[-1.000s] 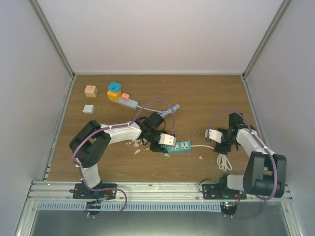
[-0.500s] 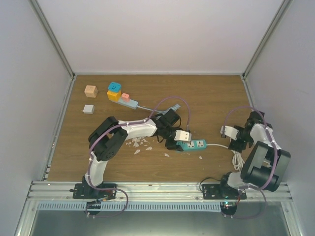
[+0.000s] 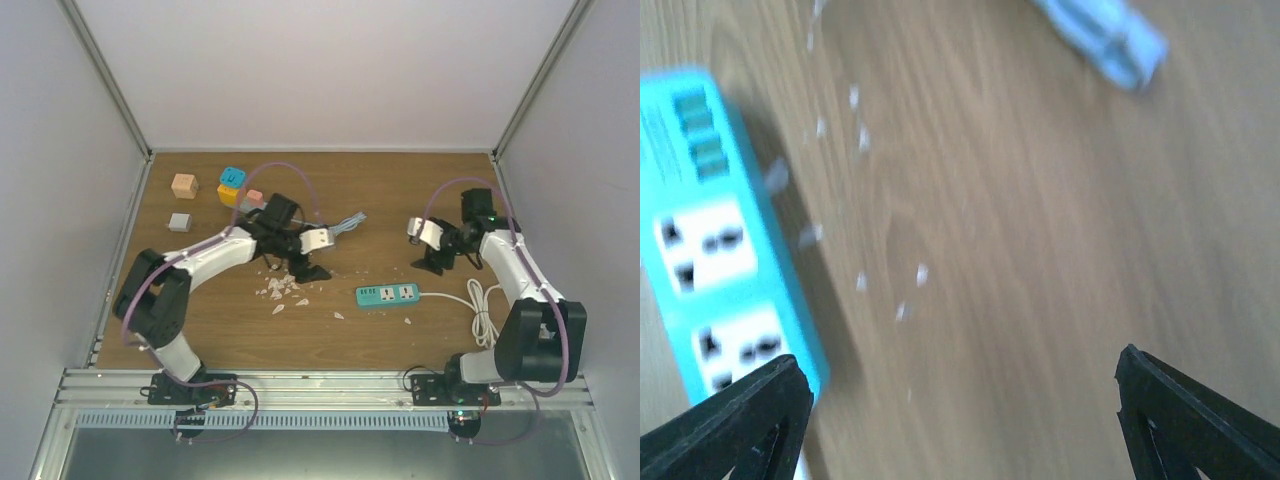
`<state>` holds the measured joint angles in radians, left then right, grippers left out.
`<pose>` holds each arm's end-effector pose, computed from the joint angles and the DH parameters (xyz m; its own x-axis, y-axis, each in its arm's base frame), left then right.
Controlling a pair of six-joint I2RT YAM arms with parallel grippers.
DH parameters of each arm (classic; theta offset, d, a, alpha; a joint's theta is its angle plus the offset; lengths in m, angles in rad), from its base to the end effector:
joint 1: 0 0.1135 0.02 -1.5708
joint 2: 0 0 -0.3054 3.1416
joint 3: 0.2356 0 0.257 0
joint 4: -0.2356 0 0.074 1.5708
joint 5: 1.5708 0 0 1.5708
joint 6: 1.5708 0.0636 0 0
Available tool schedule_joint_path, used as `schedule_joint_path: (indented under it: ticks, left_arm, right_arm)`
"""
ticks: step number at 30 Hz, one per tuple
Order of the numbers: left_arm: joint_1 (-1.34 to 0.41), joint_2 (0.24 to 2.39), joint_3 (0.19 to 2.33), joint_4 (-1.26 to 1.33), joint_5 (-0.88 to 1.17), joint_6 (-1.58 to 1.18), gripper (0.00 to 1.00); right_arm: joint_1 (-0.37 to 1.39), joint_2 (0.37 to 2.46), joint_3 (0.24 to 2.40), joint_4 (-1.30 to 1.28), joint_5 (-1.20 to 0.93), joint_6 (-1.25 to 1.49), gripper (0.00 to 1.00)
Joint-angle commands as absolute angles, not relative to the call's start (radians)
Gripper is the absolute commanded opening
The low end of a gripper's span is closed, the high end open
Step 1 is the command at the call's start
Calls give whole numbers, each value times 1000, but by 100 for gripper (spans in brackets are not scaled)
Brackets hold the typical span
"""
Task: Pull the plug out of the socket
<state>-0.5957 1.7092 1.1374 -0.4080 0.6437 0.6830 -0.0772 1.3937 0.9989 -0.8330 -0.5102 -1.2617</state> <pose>0.2884 -0.2416 0.2275 -0.0752 0.6609 -0.7467 0.9966 0.0740 -0.0349 0.2651 0.0106 0.2514 -0.1938 -0.8188 -0.5404 -0.9238 0.3377 -0.1805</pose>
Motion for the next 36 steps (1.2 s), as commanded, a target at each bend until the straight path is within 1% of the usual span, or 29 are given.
schedule_joint_path:
  ticks: [1, 5, 10, 14, 19, 28, 32, 36]
  left_arm:
    - [-483, 1573, 1029, -419, 727, 660, 88]
    - [-382, 1452, 934, -405, 737, 659, 89]
    - [-276, 1339, 864, -380, 776, 628, 90]
    - [-224, 1289, 844, -362, 788, 603, 91]
    - [-210, 1256, 839, -351, 781, 594, 91]
    - [-210, 1259, 832, -339, 776, 580, 91]
    - [-210, 1278, 835, -346, 778, 578, 91]
    - [-210, 1282, 844, -344, 774, 577, 91]
  right_arm:
    - [41, 1427, 1080, -699, -622, -1008, 85]
    - [147, 1498, 1130, -596, -643, -873, 84]
    - [299, 1616, 1194, -467, -602, -720, 83]
    - [411, 1739, 1280, -433, -512, -680, 83]
    - [512, 1893, 1376, -414, -401, -673, 82]
    - [545, 2093, 1558, -410, -409, -628, 82]
    - [545, 2150, 1572, -406, -396, -641, 82]
    - [545, 2161, 1531, -406, -406, -659, 79]
